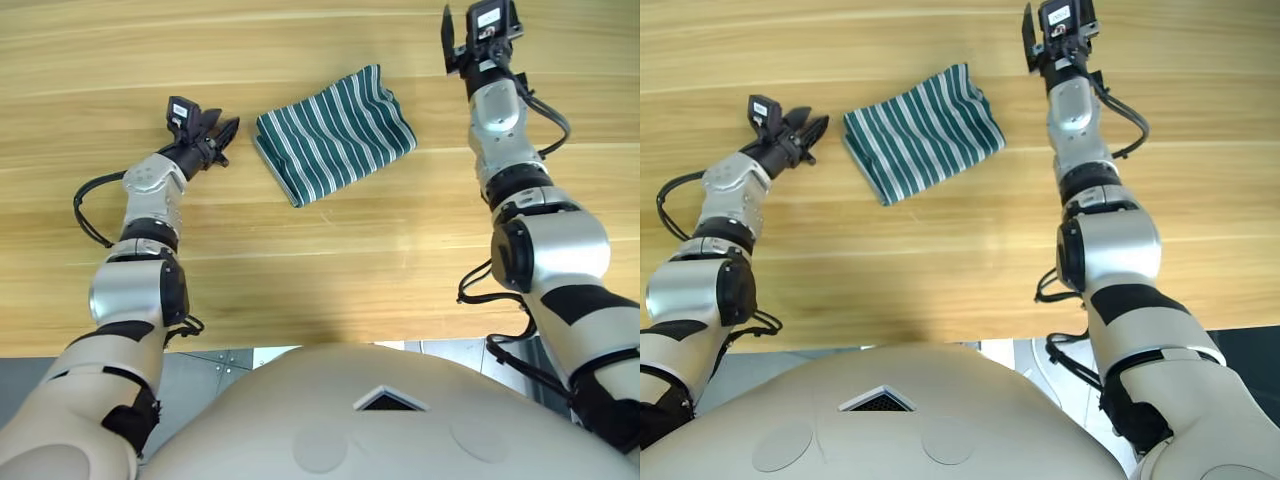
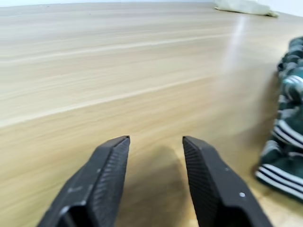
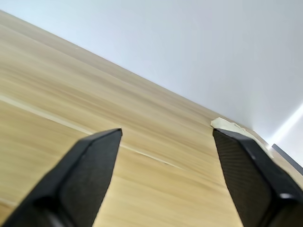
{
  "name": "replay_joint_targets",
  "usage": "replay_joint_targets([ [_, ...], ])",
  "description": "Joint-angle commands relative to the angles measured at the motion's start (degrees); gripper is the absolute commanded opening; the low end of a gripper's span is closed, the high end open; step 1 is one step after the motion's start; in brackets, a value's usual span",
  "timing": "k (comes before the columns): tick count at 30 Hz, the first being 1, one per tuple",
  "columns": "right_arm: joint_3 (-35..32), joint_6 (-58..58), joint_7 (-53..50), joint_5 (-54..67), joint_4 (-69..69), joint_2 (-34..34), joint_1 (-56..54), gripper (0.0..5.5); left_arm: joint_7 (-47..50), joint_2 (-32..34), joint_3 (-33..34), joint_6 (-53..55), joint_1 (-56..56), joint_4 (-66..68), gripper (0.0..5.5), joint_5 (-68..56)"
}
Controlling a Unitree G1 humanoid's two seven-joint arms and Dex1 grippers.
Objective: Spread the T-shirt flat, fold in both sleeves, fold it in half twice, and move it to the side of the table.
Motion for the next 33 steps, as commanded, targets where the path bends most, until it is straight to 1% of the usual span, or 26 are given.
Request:
replay_joint_targets([
  [1, 4.12, -6.47, 19.75, 0.66, -4.42, 0.54, 5.64, 4.12, -8.92, -1.23, 5.27, -2.05, 0.98, -3.07, 2.63, -6.08],
  [4, 4.83, -9.58, 36.01, 6.02, -12.03, -1.5, 9.77, 4.66, -22.49, -3.03, 9.29, -4.1, 3.69, -11.96, 3.1, -14.56],
  [5, 4.75, -9.54, 38.87, 7.33, -14.22, -1.88, 10.53, 4.71, -24.43, -3.56, 9.21, -5.4, 4.54, -13.98, 3.29, -15.19],
  [7, 6.76, -9.98, 40.15, 5.38, -17.44, -2.39, 12.21, 4.71, -26.66, -4.73, 8.23, -8.59, 5.86, -16.02, 3.29, -14.58],
  [11, 11.39, -9.9, 38.14, -0.26, -21.06, -1.88, 14.7, 4.07, -29.54, -5.98, 6.77, -12.84, 7.84, -19.04, 3.32, -13.84],
  [15, 14.84, -9.46, 35.43, -4.65, -21.52, -1.32, 16.0, 3.37, -28.18, -6.19, 4.49, -17.1, 8.03, -18.89, 2.66, -10.54],
  [17, 16.62, -8.93, 32.53, -7.64, -20.32, -0.8, 15.64, 2.99, -26.77, -6.52, 3.83, -18.85, 7.98, -18.37, 2.31, -9.0],
  [19, 18.83, -8.02, 28.38, -11.32, -18.49, -0.04, 14.94, 2.73, -26.03, -7.01, 3.43, -19.54, 8.13, -18.53, 2.1, -8.6],
  [21, 20.94, -7.49, 25.2, -14.62, -16.97, 0.27, 14.59, 2.28, -25.64, -7.33, 3.16, -19.94, 8.26, -18.59, 1.72, -8.51],
  [23, 23.54, -9.58, 30.99, -13.73, -20.03, -0.38, 17.91, 1.93, -25.35, -7.52, 3.12, -20.07, 8.34, -18.52, 1.4, -8.59],
  [25, 27.47, -12.04, 43.81, -5.61, -30.52, -3.5, 24.69, 1.5, -25.07, -7.6, 3.19, -20.11, 8.49, -18.51, 1.03, -8.64],
  [27, 30.42, -11.3, 53.27, 5.34, -44.9, -8.12, 30.48, 1.11, -24.77, -7.62, 3.25, -20.11, 8.49, -18.29, 0.71, -8.58],
  [29, 29.56, -8.48, 56.24, 11.22, -52.82, -9.99, 32.17, 0.81, -24.45, -7.63, 3.39, -20.08, 8.4, -17.95, 0.46, -8.6],
  [31, 27.3, -5.79, 55.5, 12.17, -54.55, -9.97, 31.44, 0.4, -24.12, -7.68, 3.57, -20.04, 8.19, -17.52, 0.12, -8.68],
  [32, 26.35, -4.4, 54.3, 11.74, -54.56, -9.61, 30.82, 0.21, -23.88, -7.68, 3.59, -20.04, 8.13, -17.4, 0.0, -8.67],
  [33, 25.54, -3.09, 52.34, 10.44, -53.89, -8.8, 29.99, 0.03, -23.6, -7.64, 3.67, -19.96, 8.09, -17.29, 0.0, -8.7],
])
